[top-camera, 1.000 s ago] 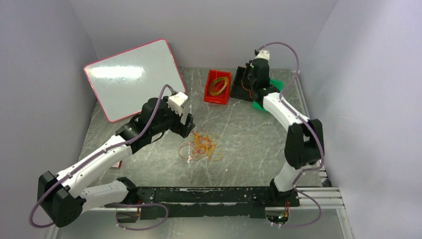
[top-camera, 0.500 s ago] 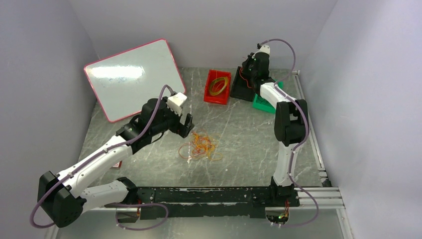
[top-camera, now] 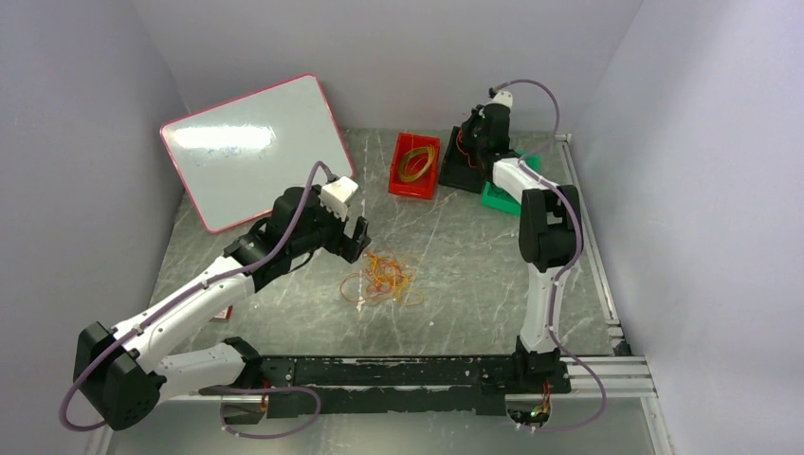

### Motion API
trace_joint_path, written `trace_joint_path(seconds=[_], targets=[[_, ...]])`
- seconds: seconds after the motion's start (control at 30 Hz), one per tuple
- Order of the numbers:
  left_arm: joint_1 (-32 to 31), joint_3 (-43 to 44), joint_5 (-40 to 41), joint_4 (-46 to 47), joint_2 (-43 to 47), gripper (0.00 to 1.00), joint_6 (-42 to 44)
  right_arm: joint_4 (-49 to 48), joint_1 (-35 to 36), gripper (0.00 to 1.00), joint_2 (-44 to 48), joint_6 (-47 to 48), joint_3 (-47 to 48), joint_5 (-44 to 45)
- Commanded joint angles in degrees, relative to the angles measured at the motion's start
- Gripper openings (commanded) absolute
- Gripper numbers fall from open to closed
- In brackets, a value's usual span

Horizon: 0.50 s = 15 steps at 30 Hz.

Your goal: Untangle the cables

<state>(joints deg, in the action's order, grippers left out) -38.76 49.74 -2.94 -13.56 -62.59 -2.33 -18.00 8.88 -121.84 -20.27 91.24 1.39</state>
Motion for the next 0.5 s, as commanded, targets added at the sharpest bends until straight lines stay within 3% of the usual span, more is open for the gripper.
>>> trace_joint_path(seconds=[0.0, 0.33, 0.47], targets=[[0.3, 0.2, -1.6, 0.5, -0.3, 1.00, 0.0, 3.1, -0.5, 0.00, -2.1, 0.3, -1.0, 3.8], [0.3, 0.3, -1.8, 0.3, -0.7, 1.00, 0.0, 15.6, -0.5, 0.00, -9.9, 1.1, 7.7, 6.5], [0.3, 0.3, -1.6, 0.1, -0.8, 1.00, 0.2, 19.3, -0.4, 0.10, -11.7, 0.9, 11.1, 6.1]])
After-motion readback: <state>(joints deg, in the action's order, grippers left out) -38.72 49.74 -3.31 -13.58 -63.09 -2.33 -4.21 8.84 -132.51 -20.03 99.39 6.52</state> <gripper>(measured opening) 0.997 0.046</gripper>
